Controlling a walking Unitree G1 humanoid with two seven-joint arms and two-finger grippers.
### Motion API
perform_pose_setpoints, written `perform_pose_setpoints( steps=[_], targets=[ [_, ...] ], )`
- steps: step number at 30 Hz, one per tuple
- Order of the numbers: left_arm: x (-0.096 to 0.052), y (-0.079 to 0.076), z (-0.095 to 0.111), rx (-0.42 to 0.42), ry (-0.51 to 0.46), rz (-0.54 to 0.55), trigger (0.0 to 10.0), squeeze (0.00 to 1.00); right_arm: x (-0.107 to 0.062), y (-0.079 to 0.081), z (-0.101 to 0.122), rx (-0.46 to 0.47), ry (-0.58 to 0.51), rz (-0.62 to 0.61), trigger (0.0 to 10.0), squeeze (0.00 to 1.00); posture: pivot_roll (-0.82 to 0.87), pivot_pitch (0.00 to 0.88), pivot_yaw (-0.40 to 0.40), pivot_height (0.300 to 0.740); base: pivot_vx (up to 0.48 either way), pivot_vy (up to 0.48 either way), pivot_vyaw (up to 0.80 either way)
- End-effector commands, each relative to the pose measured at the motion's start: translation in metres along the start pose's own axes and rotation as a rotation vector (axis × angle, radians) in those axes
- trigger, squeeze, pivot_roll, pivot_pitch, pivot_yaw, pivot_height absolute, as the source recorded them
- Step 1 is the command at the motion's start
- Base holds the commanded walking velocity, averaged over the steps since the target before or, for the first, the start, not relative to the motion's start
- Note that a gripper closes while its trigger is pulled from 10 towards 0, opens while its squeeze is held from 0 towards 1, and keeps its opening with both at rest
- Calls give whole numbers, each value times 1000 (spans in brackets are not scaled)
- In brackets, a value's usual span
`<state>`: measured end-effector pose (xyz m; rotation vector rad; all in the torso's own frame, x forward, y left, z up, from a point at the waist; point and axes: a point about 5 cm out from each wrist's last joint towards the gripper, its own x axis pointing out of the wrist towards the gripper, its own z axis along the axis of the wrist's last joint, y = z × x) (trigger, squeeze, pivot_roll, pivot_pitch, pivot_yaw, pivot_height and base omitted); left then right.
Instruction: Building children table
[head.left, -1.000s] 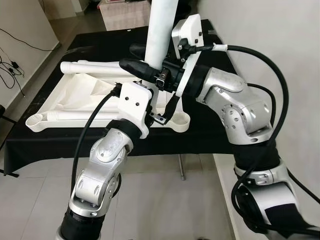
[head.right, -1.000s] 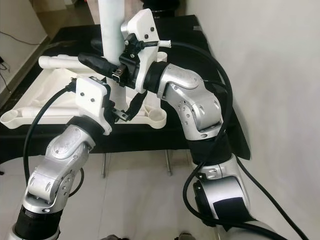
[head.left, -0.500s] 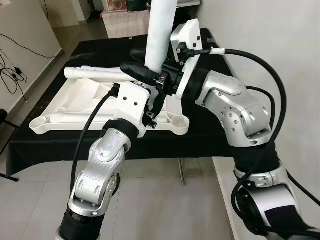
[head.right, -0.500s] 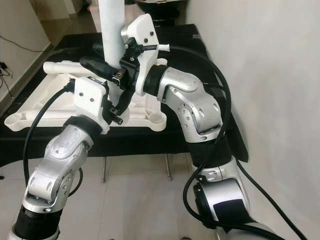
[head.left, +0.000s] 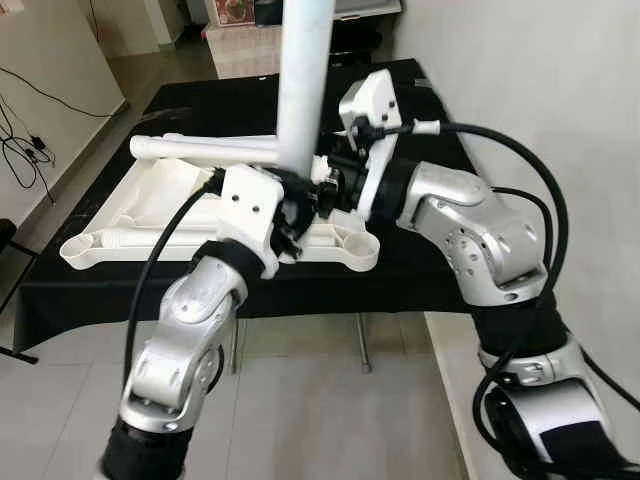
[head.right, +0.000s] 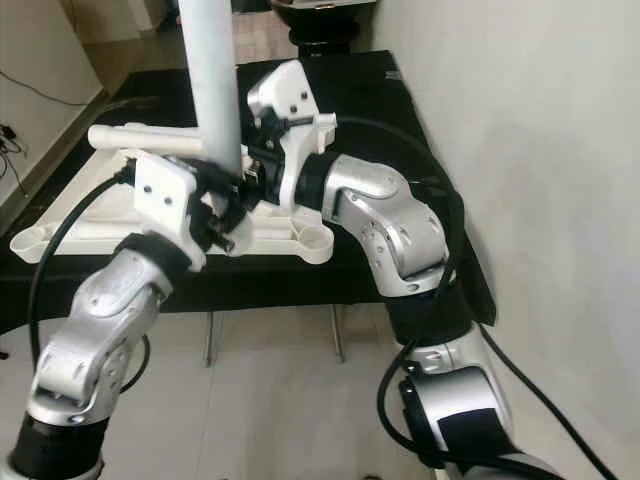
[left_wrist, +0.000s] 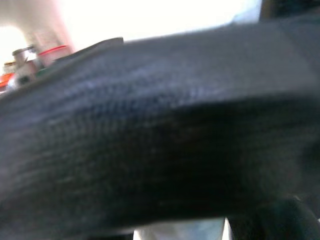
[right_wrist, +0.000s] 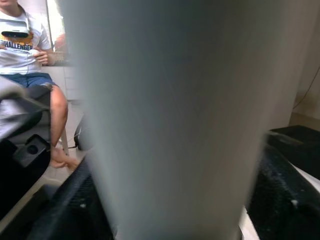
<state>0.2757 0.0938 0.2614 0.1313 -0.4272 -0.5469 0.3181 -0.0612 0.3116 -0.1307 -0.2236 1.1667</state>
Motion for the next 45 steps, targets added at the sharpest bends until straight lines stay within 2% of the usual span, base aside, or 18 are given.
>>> perform_pose_setpoints(
  steps=[1,2,3,4,6,13,14,15,16,17,26,29,37,38,39,42,44,45],
  targets=[
    [-5,-6,8,-18,-36,-92,0,0,4,12,-2,-7,19,90,10000,0,-65,84,78,740,0,0,0],
    [-5,-6,8,-18,-36,-92,0,0,4,12,-2,-7,19,90,10000,0,-65,84,78,740,0,0,0],
    [-9,-12,10,-44,-40,-171,0,0,2,13,-4,-3,22,113,10000,0,-65,85,78,740,0,0,0],
    [-9,-12,10,-44,-40,-171,0,0,2,13,-4,-3,22,113,10000,0,-65,85,78,740,0,0,0],
    [-13,-18,12,-94,-43,-256,0,0,2,13,-4,8,7,115,10000,0,-64,87,80,740,0,0,0],
    [-17,-25,13,-138,-40,-339,0,0,2,13,-2,27,-33,123,10000,0,-65,88,87,740,0,0,0],
    [-18,-26,13,-142,-39,-369,0,0,-1,15,-2,32,-34,151,8588,0,-67,87,88,740,0,0,0],
    [-18,-26,13,-142,-39,-369,0,0,-1,15,-2,32,-34,151,8588,0,-67,87,88,740,0,0,0],
    [-18,-26,13,-141,-39,-377,0,0,-2,16,-3,31,-29,165,3961,0,-67,87,88,740,0,0,0],
    [-18,-26,13,-140,-38,-382,0,0,-3,18,-5,28,-14,185,0,0,-68,88,87,740,0,0,0],
    [-20,-25,14,-136,-33,-400,0,0,-9,21,-10,9,43,240,0,0,-69,88,85,740,0,0,0],
    [-21,-21,15,-129,-30,-401,0,0,-14,16,-13,-19,93,228,0,0,-70,90,87,740,0,0,0],
    [-20,-17,15,-118,-29,-388,0,0,-16,10,-15,-32,118,184,0,0,-72,90,89,740,0,0,0],
    [-19,-14,15,-127,-33,-360,1922,333,-16,7,-15,-33,117,157,0,0,-71,90,88,740,0,0,0],
    [-18,-10,16,-137,-40,-329,10000,1000,-16,0,-14,-33,109,102,0,0,-70,91,88,740,0,0,0],
    [-18,-10,16,-137,-40,-329,10000,1000,-16,0,-14,-33,109,102,0,0,-70,91,88,740,0,0,0],
    [-16,-1,19,-146,-64,-250,10000,1000,-15,-13,-12,-29,85,-15,0,0,-69,91,88,740,0,0,0],
    [-16,-1,19,-146,-64,-250,10000,1000,-15,-13,-12,-29,85,-15,0,0,-69,91,88,740,0,0,0]
  ],
)
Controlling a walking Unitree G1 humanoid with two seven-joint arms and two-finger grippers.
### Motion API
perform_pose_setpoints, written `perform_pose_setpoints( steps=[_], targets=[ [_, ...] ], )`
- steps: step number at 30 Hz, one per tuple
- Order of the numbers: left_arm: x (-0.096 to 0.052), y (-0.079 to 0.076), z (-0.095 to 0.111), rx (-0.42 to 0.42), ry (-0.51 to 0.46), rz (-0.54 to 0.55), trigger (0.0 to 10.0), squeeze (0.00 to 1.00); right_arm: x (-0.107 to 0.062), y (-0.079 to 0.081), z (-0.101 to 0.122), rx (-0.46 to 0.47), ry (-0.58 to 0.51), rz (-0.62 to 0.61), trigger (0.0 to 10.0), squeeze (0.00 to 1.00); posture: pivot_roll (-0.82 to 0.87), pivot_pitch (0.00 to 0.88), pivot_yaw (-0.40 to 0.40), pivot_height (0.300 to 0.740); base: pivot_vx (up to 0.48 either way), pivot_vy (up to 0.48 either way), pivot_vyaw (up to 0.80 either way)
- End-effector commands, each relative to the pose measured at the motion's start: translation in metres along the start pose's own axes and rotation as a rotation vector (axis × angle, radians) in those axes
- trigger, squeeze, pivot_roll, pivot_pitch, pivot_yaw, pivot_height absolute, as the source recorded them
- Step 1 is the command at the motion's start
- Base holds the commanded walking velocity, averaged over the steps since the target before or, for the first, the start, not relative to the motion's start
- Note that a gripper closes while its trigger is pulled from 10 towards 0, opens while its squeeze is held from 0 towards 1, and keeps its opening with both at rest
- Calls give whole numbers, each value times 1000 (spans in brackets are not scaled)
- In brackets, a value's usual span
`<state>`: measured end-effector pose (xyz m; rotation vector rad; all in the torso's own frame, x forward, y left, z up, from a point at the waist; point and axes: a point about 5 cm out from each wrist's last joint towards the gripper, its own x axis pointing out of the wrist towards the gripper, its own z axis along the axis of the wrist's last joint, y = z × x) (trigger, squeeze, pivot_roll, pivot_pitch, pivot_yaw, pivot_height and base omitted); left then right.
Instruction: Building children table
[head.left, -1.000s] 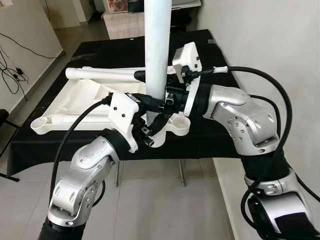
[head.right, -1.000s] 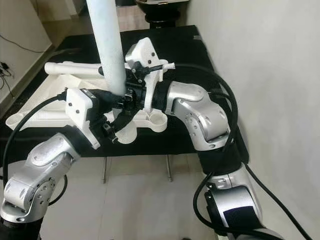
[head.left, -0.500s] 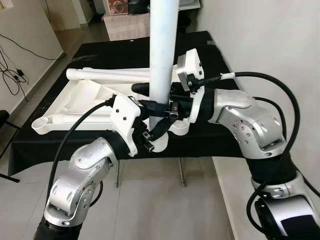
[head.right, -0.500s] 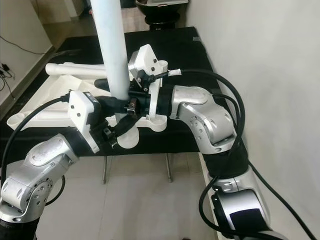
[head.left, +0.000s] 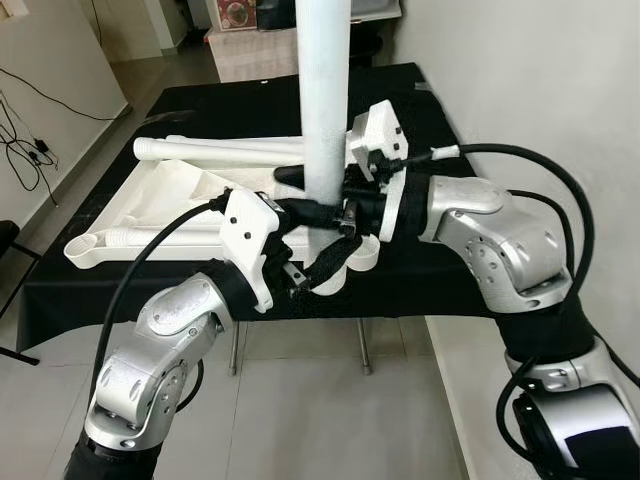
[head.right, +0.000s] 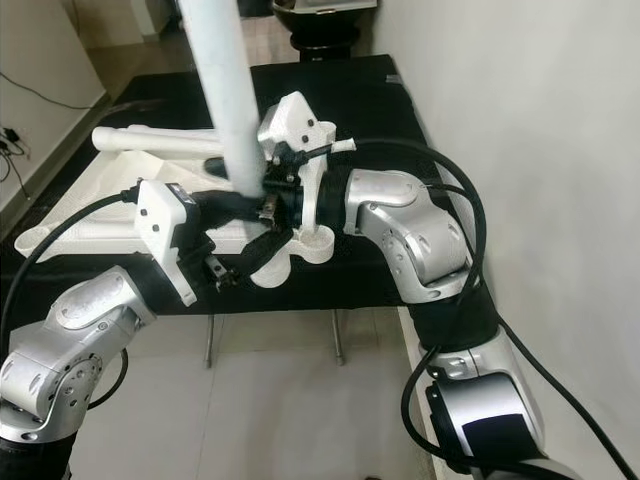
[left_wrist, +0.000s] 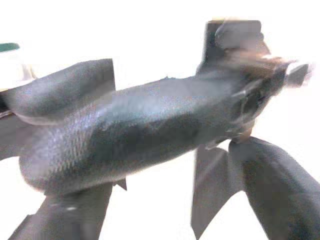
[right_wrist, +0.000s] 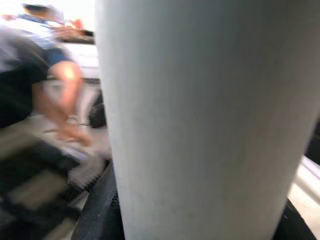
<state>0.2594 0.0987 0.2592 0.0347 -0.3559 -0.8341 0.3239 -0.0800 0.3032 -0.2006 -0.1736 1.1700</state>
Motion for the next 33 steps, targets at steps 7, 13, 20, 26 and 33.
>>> perform_pose_setpoints(
  steps=[7,13,20,26,33],
  targets=[
    [-6,9,18,32,-77,67,10000,1000,-3,-29,4,18,-49,-253,0,0,-62,97,86,740,0,0,0],
    [-11,14,14,43,-60,128,10000,1000,-9,-47,10,41,-102,-391,0,0,-59,100,85,740,0,0,0],
    [-23,26,-11,60,27,407,10000,0,-14,-62,9,52,-128,-546,10000,0,-53,104,83,740,0,0,0],
    [-29,22,-31,24,79,528,10000,0,-12,-59,5,60,-150,-558,10000,0,-55,103,84,740,0,0,0],
    [-34,15,-43,-57,104,554,10000,0,-10,-44,-4,122,-180,-526,10000,0,-60,90,91,740,71,0,-229]
  ],
)
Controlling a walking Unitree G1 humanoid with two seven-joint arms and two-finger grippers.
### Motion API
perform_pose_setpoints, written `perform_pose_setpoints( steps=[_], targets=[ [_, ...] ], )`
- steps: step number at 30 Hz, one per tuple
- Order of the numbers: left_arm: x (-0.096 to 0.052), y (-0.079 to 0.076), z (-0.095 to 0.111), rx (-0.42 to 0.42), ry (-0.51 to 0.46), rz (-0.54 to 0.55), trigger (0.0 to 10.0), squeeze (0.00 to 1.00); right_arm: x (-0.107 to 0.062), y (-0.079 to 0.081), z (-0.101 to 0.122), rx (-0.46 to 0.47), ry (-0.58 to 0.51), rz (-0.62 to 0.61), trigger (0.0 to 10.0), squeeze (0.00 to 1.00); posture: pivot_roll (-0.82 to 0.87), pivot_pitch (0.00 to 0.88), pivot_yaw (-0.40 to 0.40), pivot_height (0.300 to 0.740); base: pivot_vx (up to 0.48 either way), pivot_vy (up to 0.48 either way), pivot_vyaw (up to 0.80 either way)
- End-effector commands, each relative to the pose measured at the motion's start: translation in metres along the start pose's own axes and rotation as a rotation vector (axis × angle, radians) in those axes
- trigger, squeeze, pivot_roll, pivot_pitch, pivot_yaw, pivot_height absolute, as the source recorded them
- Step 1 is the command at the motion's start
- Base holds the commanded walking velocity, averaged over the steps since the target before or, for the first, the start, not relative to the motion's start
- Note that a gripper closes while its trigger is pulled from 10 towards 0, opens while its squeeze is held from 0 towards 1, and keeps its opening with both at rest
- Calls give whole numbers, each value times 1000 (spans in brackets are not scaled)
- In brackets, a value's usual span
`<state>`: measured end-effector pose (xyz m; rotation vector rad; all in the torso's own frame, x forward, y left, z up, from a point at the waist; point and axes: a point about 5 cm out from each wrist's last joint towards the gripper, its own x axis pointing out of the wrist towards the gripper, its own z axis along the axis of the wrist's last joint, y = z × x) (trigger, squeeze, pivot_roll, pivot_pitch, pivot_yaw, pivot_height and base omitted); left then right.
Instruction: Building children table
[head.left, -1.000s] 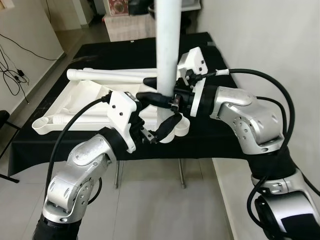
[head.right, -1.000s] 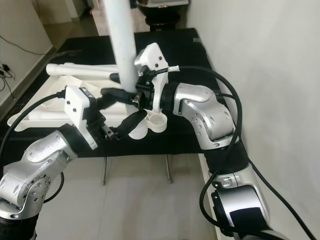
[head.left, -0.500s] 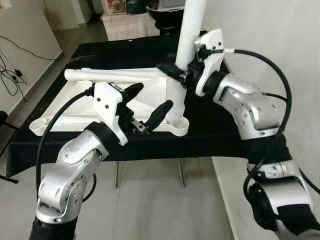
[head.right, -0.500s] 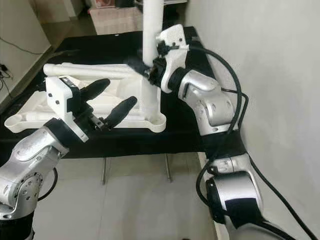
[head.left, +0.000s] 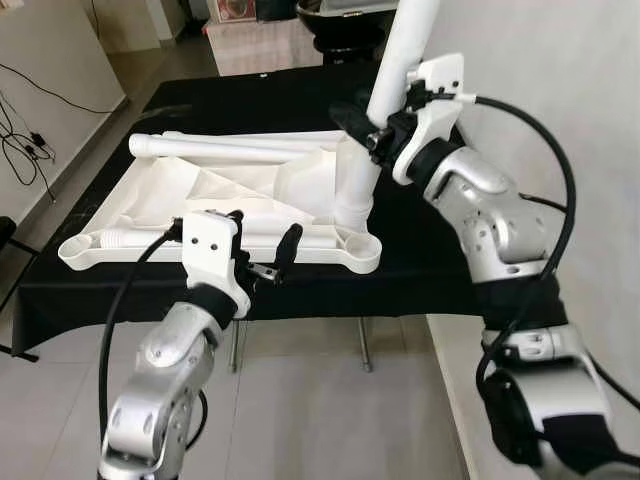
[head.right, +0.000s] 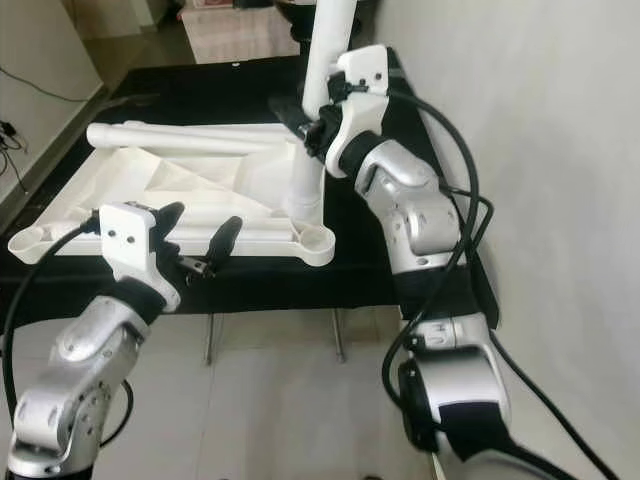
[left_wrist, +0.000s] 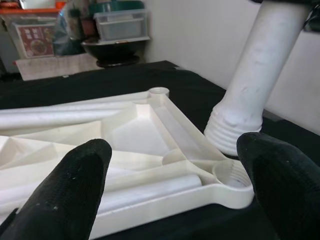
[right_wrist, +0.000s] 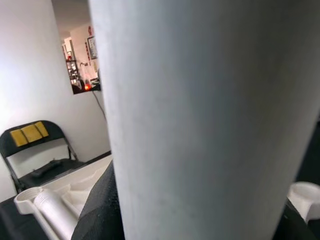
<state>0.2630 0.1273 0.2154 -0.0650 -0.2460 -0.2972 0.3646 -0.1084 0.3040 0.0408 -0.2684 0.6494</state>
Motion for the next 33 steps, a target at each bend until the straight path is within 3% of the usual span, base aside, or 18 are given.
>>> perform_pose_setpoints(
  steps=[1,6,9,14,26,33],
  targets=[
    [-2,2,-4,-14,19,5,10000,0,-1,6,4,26,-25,28,10000,0,-60,87,94,740,247,0,-800],
    [-2,1,-6,-7,17,10,10000,0,-1,12,2,12,-40,54,10000,0,-62,80,96,740,250,0,0],
    [-2,-2,-8,-8,17,8,10000,0,-4,21,2,-89,-45,134,10000,0,-62,74,93,740,247,0,642],
    [-4,-8,-10,-18,22,0,10000,0,-6,24,6,-32,-79,170,10000,0,-62,73,94,740,250,0,320],
    [-11,-13,-20,-21,60,-24,10000,0,-12,28,6,-54,-65,242,10000,0,-57,77,98,740,258,0,0],
    [-22,-22,-35,19,143,-117,10000,0,-28,32,11,-93,-58,426,10000,0,-56,89,100,740,37,0,0]
  ],
)
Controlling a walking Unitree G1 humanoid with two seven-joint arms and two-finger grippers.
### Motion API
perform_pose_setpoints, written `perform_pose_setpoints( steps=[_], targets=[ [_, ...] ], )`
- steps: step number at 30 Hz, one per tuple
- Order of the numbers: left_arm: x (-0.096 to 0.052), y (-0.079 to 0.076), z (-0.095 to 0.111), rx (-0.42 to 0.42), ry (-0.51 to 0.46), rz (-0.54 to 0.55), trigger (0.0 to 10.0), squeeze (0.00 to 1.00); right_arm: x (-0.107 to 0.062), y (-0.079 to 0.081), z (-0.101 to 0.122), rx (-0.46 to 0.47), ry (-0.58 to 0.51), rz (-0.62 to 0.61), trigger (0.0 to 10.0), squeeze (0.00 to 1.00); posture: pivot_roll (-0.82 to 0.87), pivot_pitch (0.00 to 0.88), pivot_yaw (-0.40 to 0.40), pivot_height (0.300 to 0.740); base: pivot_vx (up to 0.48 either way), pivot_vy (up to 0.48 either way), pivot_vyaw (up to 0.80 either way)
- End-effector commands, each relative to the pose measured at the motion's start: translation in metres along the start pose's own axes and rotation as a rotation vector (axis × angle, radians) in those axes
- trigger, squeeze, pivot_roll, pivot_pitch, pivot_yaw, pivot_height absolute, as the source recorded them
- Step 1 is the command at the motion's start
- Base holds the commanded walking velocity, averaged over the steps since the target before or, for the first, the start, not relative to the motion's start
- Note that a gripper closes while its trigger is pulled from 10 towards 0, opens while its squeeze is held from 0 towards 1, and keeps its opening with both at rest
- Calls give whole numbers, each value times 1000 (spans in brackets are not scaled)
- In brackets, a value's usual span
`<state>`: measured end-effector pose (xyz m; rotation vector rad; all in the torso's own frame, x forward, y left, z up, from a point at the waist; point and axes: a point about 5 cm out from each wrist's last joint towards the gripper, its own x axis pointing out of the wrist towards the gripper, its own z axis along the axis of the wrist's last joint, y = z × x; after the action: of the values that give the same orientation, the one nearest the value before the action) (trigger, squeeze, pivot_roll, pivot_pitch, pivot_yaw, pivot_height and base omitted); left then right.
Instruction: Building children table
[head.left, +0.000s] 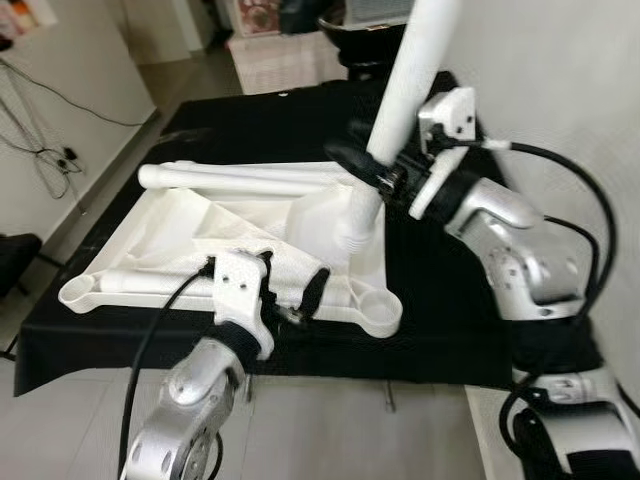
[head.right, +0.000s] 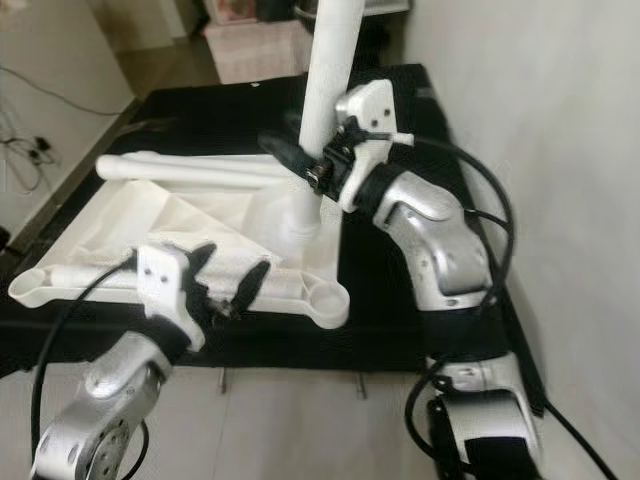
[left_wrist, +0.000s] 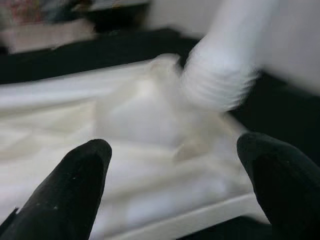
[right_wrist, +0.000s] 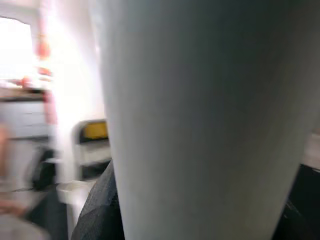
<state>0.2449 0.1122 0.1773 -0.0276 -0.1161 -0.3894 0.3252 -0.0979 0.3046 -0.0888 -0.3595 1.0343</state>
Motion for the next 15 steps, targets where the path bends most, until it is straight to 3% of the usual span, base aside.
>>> perform_pose_setpoints(
  steps=[1,10,15],
  targets=[
    [-2,-5,-5,9,26,-36,10000,0,-7,2,4,-7,-5,51,10000,0,-59,91,103,740,0,0,0],
    [-13,-3,-17,40,91,-22,10000,0,-14,1,4,-49,55,105,10000,0,-52,112,108,740,0,0,0],
    [-25,-4,-27,47,143,-21,10000,0,-15,3,4,-67,116,238,10000,0,-44,140,112,740,0,0,0]
  ],
)
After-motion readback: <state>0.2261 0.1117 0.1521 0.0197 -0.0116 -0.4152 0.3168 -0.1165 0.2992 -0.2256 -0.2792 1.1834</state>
